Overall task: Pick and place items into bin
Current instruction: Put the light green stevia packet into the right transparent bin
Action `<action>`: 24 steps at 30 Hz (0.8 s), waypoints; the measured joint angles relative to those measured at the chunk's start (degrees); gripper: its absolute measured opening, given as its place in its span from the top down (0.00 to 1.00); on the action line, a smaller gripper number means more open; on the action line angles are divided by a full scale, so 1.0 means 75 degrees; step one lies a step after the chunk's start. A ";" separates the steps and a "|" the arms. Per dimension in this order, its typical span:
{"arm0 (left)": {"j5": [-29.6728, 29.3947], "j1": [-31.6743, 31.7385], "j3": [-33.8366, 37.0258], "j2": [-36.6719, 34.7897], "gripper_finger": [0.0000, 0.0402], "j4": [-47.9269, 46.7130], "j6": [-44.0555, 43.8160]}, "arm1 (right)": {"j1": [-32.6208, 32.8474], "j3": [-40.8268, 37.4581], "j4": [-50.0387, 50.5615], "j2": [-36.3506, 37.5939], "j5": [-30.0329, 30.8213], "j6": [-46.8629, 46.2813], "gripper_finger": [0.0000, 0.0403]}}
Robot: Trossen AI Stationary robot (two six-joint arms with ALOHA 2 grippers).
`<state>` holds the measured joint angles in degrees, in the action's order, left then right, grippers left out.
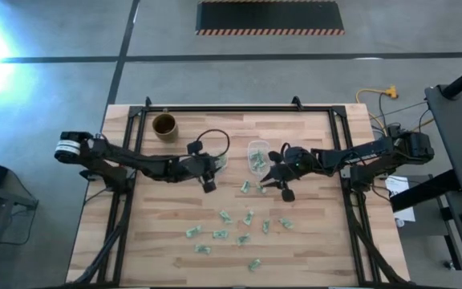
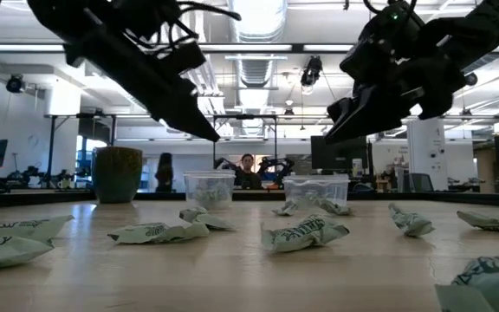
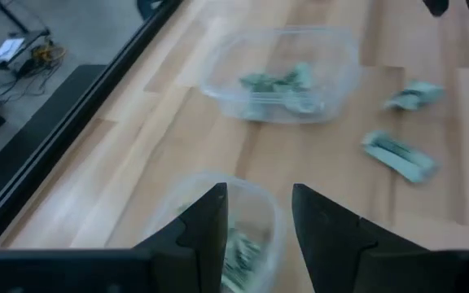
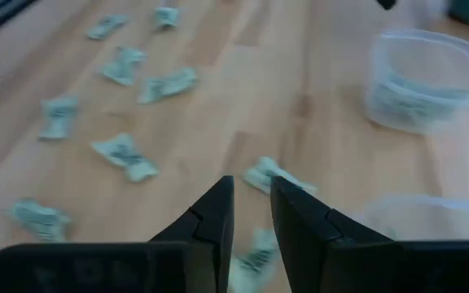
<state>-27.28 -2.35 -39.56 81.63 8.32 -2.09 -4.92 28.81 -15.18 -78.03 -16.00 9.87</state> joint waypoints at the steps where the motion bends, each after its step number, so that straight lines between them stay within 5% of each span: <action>1: -0.0001 -0.0082 0.0011 -0.0023 0.69 -0.0027 -0.0007 | 0.0108 0.0016 -0.0003 -0.0004 -0.0038 -0.0011 0.81; 8: -0.0155 -0.0534 0.0338 -0.0115 0.69 -0.0070 -0.0037 | 0.0998 0.0028 0.0066 -0.0004 0.0188 -0.0688 0.82; 17: -0.0453 -0.0536 0.0408 -0.0115 0.69 -0.0028 -0.0003 | 0.2256 -0.0004 0.0813 -0.0004 0.3685 -0.2300 0.81; 24: -0.0471 -0.0539 0.0426 -0.0115 0.69 -0.0039 -0.0005 | 0.2511 -0.0045 0.0801 -0.0036 0.4562 -0.3406 0.82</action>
<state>-30.81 -6.39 -36.36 80.77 8.03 -2.13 13.91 28.47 -9.17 -78.30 18.22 -15.67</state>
